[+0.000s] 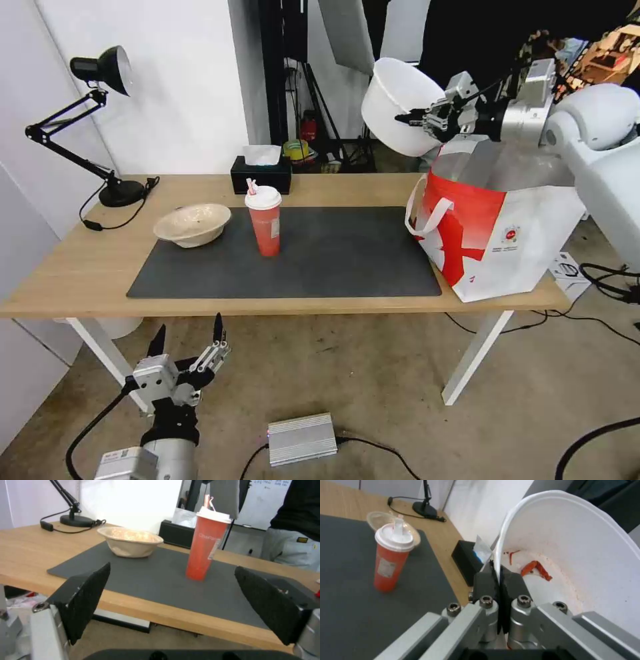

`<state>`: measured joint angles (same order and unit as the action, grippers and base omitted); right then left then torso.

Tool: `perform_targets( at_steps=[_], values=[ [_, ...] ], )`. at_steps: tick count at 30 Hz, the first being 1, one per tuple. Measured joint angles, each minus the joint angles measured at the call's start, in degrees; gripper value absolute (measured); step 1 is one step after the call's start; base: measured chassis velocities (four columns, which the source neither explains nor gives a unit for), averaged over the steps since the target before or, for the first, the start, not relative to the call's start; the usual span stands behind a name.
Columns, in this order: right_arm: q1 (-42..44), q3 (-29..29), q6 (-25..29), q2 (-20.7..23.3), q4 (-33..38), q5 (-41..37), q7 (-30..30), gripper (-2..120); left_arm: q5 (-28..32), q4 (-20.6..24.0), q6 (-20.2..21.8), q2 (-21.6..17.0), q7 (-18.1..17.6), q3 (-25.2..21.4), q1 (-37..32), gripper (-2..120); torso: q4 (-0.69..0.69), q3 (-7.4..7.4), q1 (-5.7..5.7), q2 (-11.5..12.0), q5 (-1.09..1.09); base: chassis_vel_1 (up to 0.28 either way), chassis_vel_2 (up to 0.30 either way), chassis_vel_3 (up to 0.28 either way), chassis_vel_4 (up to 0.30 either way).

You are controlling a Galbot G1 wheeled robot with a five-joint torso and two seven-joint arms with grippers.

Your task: Pick up the trash from the table and place it into the takeout bag.

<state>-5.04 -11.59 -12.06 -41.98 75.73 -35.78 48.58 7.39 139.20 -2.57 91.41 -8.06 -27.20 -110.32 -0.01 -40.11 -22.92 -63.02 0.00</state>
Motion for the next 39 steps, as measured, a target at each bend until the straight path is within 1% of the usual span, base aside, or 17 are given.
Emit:
perform_targets(
  at_steps=[22, 39],
  values=[
    [6.3, 6.2, 0.1, 3.7, 2.8, -0.5, -0.1, 0, 0.0, -0.1, 0.0, 0.0, 0.2, 0.1, 0.0, 100, 0.01, 0.0, 0.0, 0.0, 0.0, 0.0, 0.0, 0.0, 0.0],
    [11.6, 11.7, 0.6, 5.2, 2.6, -0.2, -0.2, 0, 0.0, -0.3, -0.1, 0.0, 0.2, 0.1, 0.2, 100, 0.0, 0.0, 0.0, 0.0, 0.0, 0.0, 0.0, 0.0, 0.0]
  ],
)
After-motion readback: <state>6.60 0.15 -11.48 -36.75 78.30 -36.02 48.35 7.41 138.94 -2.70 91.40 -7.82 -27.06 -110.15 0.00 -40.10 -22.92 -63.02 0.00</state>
